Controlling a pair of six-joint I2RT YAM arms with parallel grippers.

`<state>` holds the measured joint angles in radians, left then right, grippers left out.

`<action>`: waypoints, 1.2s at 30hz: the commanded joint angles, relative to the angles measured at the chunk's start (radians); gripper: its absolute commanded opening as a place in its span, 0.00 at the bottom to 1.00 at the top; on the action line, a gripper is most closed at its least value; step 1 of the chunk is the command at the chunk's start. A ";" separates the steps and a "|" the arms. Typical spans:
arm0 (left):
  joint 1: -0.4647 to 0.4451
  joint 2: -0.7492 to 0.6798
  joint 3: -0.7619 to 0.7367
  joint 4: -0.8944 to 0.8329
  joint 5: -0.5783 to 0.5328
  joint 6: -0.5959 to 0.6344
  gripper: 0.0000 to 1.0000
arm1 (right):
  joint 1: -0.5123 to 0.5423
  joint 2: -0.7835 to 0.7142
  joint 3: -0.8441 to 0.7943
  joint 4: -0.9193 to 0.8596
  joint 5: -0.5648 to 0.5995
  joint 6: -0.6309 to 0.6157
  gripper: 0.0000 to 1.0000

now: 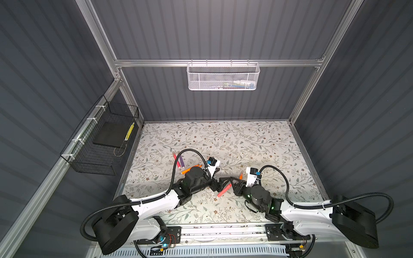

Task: Insert the pens into the pen caps

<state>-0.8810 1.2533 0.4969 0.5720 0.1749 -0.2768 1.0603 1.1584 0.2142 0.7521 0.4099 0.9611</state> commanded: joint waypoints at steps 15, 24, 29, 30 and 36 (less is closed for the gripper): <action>0.005 -0.026 -0.094 0.054 -0.038 0.018 0.90 | -0.166 0.127 0.054 -0.140 -0.092 0.069 0.00; -0.067 0.178 -0.164 0.162 0.074 0.007 0.81 | -0.174 0.062 0.058 -0.176 -0.101 0.045 0.00; -0.136 0.276 -0.125 0.147 -0.006 0.018 0.79 | -0.174 0.049 0.052 -0.182 -0.104 0.045 0.00; -0.138 0.293 -0.120 0.151 -0.012 0.017 0.79 | -0.174 0.048 0.051 -0.181 -0.105 0.047 0.00; -0.142 0.386 -0.059 0.134 -0.053 0.018 0.68 | -0.174 0.047 0.048 -0.171 -0.119 0.050 0.00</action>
<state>-1.0206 1.6073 0.4004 0.6971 0.1566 -0.2703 0.8890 1.2160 0.2584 0.5934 0.3000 1.0210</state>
